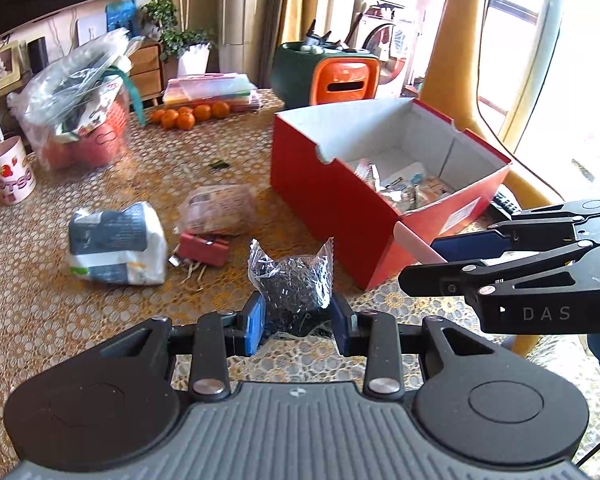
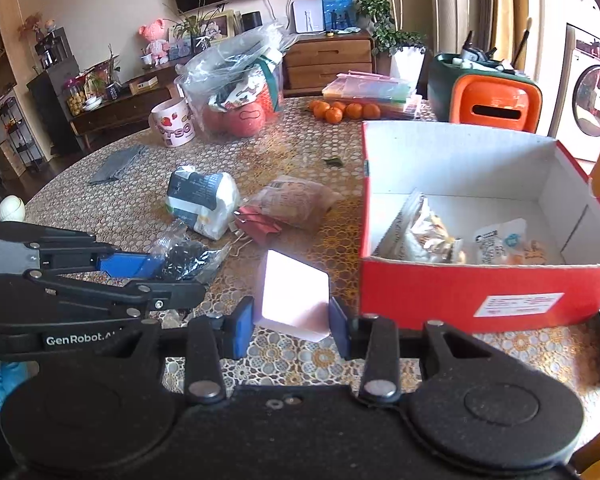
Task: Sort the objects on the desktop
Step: 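Lift and carry the black bag and pink sponge over the red shoebox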
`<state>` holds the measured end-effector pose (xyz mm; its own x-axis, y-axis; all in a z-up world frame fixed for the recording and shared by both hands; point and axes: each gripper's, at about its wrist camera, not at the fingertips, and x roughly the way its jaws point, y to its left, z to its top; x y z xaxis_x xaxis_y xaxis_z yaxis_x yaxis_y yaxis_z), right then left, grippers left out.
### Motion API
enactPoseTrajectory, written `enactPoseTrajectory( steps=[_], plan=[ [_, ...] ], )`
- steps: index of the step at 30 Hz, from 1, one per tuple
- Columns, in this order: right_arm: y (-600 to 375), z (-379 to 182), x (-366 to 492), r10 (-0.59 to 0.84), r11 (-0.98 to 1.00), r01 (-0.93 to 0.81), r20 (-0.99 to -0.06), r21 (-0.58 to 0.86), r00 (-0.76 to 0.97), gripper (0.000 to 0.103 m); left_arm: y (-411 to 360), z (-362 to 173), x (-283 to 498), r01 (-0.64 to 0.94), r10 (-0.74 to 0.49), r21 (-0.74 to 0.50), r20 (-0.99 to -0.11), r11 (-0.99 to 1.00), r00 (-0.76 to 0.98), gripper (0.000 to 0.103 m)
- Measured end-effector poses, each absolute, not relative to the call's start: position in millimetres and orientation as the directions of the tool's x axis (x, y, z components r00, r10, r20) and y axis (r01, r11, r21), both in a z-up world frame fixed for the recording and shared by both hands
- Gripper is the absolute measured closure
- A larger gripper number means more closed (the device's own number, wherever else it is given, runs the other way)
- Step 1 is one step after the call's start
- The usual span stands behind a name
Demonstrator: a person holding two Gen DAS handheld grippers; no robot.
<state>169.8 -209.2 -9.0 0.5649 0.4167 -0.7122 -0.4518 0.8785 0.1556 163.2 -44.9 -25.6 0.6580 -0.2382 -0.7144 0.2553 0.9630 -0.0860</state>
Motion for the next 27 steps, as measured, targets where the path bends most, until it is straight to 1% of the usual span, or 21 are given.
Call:
enactPoseTrajectory(
  steps=[15, 27],
  plan=[
    [-268.4, 14.3, 168.7, 0.364, 0.917, -0.373, -0.675, 0.139, 0.642, 0.064, -100.3, -1.4, 181.0, 0.341, -0.296, -0.073, -0.683, 0.937, 0.668, 0.069],
    [-314.1, 26.3, 195.8, 0.308, 0.945, -0.304, -0.638, 0.120, 0.705, 0.064, -142.5, 13.3, 218.7, 0.393, -0.299, -0.009, -0.667, 0.919, 0.683, 0.069]
  ],
)
